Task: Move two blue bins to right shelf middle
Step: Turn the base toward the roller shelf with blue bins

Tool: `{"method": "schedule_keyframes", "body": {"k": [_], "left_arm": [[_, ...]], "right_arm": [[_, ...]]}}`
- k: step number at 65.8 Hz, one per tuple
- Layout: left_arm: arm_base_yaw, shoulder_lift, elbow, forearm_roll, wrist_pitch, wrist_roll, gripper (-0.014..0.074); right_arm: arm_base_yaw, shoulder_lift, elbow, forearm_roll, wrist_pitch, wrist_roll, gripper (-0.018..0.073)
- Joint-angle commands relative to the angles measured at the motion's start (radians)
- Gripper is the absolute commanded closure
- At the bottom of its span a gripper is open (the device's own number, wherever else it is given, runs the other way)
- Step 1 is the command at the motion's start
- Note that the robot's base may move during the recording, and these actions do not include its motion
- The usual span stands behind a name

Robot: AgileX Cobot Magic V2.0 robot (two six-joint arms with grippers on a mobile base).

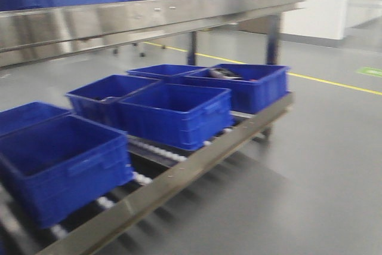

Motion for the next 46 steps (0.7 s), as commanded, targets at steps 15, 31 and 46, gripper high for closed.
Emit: {"method": "schedule_keyframes", "body": {"k": [15,31,46], "left_arm": [[-0.003,-0.021,-0.016,-0.028,-0.076,0.012,0.0707],[-0.003,-0.021,-0.016,-0.028,-0.076,0.012,0.0707],[-0.003,-0.021,-0.016,-0.028,-0.076,0.012,0.0707]], "right_arm": [[0.000,-0.020,-0.018,0.029,-0.102,0.000,0.0722],[0.000,-0.020,-0.018,0.029,-0.102,0.000,0.0722],[0.000,-0.020,-0.018,0.029,-0.102,0.000,0.0722]]}}
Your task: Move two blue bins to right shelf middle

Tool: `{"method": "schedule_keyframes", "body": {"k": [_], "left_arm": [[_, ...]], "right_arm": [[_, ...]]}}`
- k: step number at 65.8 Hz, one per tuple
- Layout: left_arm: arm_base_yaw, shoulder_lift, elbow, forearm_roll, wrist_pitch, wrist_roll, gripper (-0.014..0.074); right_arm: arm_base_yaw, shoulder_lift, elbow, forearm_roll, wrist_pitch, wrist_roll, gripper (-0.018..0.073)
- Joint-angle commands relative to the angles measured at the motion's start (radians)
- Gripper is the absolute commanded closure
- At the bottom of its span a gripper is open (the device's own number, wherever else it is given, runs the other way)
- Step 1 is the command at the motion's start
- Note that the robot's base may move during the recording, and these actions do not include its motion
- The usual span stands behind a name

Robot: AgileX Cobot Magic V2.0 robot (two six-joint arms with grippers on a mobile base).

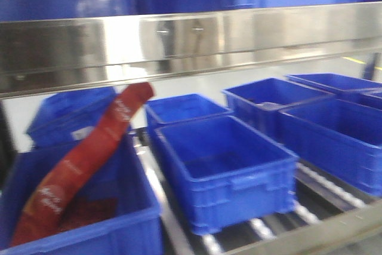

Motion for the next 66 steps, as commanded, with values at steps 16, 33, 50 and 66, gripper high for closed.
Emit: {"method": "schedule_keyframes", "body": {"k": [16,33,50,66], "left_arm": [[-0.003,-0.021,-0.016,-0.024,-0.075,0.012,0.0707],[-0.003,-0.021,-0.016,-0.021,-0.075,0.012,0.0707],[-0.003,-0.021,-0.016,-0.004,-0.075,0.012,0.0707],[-0.003,-0.021,-0.016,-0.004,-0.075,0.012,0.0707]], "right_arm": [[0.000,-0.020,-0.018,0.029,-0.095,0.000,0.0722],[0.000,-0.020,-0.018,0.029,-0.095,0.000,0.0722],[0.000,-0.020,-0.018,0.029,-0.095,0.000,0.0722],[0.000,-0.020,-0.018,0.029,-0.095,0.000,0.0722]]}}
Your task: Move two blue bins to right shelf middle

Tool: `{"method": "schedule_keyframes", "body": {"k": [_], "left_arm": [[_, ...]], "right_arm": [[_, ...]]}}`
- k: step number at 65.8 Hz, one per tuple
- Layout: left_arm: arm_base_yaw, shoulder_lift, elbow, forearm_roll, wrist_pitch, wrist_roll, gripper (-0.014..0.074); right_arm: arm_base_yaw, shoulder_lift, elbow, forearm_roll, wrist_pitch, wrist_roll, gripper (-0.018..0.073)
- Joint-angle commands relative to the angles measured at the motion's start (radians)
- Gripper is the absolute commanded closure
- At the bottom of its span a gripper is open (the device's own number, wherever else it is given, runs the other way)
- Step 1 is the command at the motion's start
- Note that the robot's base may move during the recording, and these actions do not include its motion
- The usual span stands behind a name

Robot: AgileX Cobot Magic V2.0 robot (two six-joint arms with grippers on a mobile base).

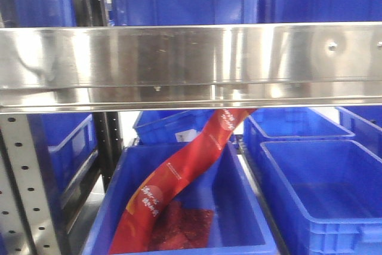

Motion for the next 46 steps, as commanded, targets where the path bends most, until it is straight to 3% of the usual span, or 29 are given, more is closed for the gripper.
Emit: {"method": "schedule_keyframes", "body": {"k": [1,46], "left_arm": [[-0.003,-0.021,-0.016,-0.014,-0.077,0.012,0.0707],[-0.003,-0.021,-0.016,-0.013,-0.086,0.012,0.0707]], "right_arm": [[0.000,-0.020,-0.018,0.025,-0.095,0.000,0.0722],[0.000,-0.020,-0.018,0.025,-0.110,0.000,0.0722]]}}
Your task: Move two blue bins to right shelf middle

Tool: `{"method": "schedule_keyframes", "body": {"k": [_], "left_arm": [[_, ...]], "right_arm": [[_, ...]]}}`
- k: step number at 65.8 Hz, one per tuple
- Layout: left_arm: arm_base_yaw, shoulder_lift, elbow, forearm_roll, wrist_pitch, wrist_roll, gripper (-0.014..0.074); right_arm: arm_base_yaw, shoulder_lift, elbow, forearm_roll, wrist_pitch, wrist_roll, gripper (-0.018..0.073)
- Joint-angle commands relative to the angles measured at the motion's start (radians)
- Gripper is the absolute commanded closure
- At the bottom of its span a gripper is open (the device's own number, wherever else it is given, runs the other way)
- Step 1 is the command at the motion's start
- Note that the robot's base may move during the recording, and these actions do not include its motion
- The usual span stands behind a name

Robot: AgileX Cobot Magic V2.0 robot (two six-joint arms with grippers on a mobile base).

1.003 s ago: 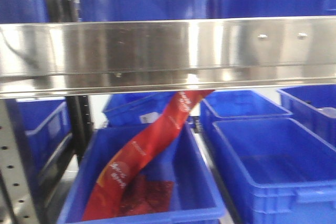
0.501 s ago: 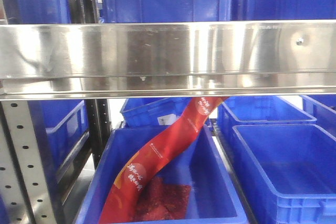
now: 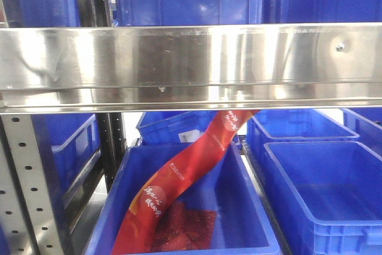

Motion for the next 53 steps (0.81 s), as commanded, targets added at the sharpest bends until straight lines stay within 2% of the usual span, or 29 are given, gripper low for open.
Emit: {"method": "schedule_keyframes", "body": {"k": [1,13,19,27,34,46,53], "left_arm": [[-0.003,-0.021,-0.016,-0.015,-0.084,0.012,0.0707],[-0.003,-0.017,-0.016,-0.015,-0.104,0.012,0.0707],[-0.003,-0.002,-0.002,0.014,-0.104,0.012,0.0707],[-0.003,0.007,0.059,0.052,-0.119,0.012,0.0707],[-0.003,0.007,0.133,0.051,-0.168,0.011,0.0707],[-0.003,0.007,0.313,0.044,-0.285,-0.001,0.0707],[-0.003,0.007,0.420,0.046,-0.396,-0.001,0.0707]], "right_arm": [[0.000,-0.020,-0.018,0.025,-0.112,0.000,0.0722],[0.000,-0.013,-0.018,0.025,-0.084,0.000,0.0722],[0.000,0.001,-0.007,0.025,-0.052,0.000,0.0727],[0.002,0.005,0.058,0.023,-0.107,0.000,0.0727],[0.002,0.005,0.150,0.013,-0.152,0.002,0.0727],[0.002,0.005,0.344,0.013,-0.300,0.002,0.0727],[0.002,0.008,0.431,0.014,-0.382,0.002,0.0727]]}}
